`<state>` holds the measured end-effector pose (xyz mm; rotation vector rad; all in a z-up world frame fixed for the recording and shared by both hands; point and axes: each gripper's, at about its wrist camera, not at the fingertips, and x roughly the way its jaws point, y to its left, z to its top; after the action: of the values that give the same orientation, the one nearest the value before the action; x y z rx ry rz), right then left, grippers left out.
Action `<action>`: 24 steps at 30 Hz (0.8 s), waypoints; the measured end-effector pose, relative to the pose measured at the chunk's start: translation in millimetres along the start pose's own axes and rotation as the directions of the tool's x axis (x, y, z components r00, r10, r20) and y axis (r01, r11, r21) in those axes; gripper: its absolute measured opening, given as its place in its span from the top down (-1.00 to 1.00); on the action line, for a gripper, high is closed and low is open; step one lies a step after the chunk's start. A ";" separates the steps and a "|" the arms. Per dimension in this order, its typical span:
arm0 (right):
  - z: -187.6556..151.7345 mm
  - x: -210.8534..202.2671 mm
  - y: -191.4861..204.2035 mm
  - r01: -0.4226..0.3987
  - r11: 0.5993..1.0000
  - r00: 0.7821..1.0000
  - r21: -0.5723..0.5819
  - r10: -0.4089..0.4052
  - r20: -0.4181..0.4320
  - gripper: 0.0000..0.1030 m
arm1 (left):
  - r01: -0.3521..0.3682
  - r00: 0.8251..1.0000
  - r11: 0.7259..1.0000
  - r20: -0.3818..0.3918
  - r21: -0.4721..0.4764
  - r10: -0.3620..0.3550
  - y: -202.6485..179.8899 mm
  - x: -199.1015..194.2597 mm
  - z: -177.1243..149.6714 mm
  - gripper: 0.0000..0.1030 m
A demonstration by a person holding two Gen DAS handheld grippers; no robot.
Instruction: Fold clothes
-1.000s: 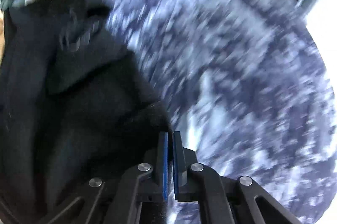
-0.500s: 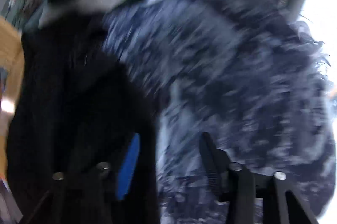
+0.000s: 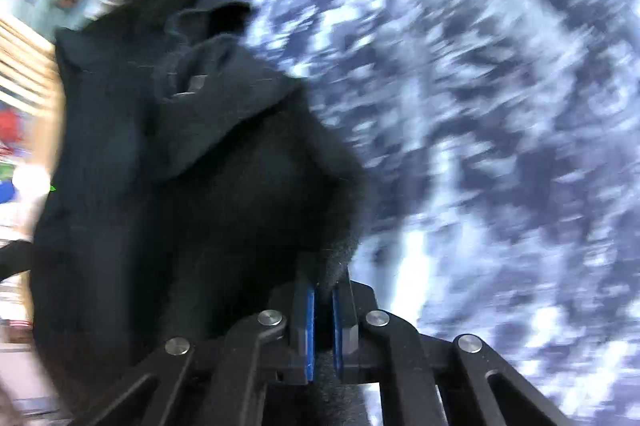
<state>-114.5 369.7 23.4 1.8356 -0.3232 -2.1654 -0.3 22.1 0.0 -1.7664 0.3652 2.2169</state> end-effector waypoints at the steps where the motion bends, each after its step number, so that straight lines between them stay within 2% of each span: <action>1: 2.8 -7.5 -5.6 0.023 1.000 0.999 0.020 -0.024 0.024 0.91 | -0.002 1.000 1.000 0.001 -0.003 0.002 1.1 -1.0 -1.5 -0.82; 4: 10.3 -47.6 -38.9 0.107 0.985 0.983 0.136 -0.125 0.135 0.91 | -0.014 1.000 1.000 0.010 -0.013 0.014 6.5 -5.9 -6.9 -0.82; 6: 14.3 -80.7 -66.2 0.181 0.961 0.950 0.211 -0.226 0.214 0.91 | -0.031 0.999 0.999 0.022 -0.025 0.032 13.1 -11.3 -11.0 -0.82; 7: 15.6 -92.2 -77.0 0.191 0.950 0.939 0.249 -0.250 0.235 0.91 | -0.043 0.999 0.998 0.031 -0.041 0.044 18.4 -13.7 -13.8 -0.82; 10: 19.4 -106.6 -95.8 0.278 0.919 0.907 0.279 -0.347 0.239 0.90 | -0.037 0.999 0.995 0.032 -0.091 0.040 32.1 -14.0 -20.9 -0.82; 11: 16.9 -105.9 -97.0 0.299 0.915 0.902 0.271 -0.364 0.231 0.90 | -0.035 0.999 0.994 0.030 -0.105 0.038 35.4 -12.2 -23.7 -0.82; 13: 16.1 -96.7 -91.7 0.297 0.916 0.908 0.268 -0.358 0.218 0.88 | -0.049 0.999 0.990 0.016 -0.129 0.052 40.4 -6.1 -30.7 -0.82; 14: 15.9 -93.0 -89.7 0.288 0.920 0.913 0.267 -0.348 0.214 0.83 | -0.061 0.998 0.988 0.007 -0.139 0.063 42.3 -2.5 -34.3 -0.82; 16: 15.6 -90.7 -89.3 0.301 0.916 0.910 0.265 -0.359 0.208 0.46 | -0.063 0.998 0.987 -0.011 -0.147 0.062 47.4 2.3 -45.9 -0.82; 17: 13.2 -92.8 -89.8 0.310 0.913 0.906 0.263 -0.368 0.210 0.06 | -0.060 0.998 0.987 -0.021 -0.150 0.057 49.7 4.3 -52.4 -0.82; 18: 8.5 -96.8 -89.4 0.316 0.912 0.900 0.262 -0.376 0.222 -0.05 | -0.056 0.998 0.987 -0.027 -0.149 0.053 51.7 5.9 -58.9 -0.82; 22: -20.3 -129.4 -102.3 0.363 0.896 0.871 0.255 -0.424 0.250 -0.10 | -0.040 0.998 0.992 -0.045 -0.120 0.035 60.7 8.6 -82.4 -0.82; 23: -33.7 -136.5 -100.1 0.366 0.895 0.867 0.255 -0.427 0.257 -0.12 | -0.033 0.998 0.994 -0.050 -0.104 0.028 61.5 8.8 -87.7 -0.82; 24: -48.8 -138.1 -96.5 0.349 0.905 0.876 0.243 -0.407 0.258 -0.12 | -0.026 0.998 0.996 -0.055 -0.088 0.022 62.3 9.0 -93.1 -0.82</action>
<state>-52.4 509.5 109.1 1.7775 -0.2537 -2.7901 58.7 -69.3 -27.8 -1.8796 0.3052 2.2383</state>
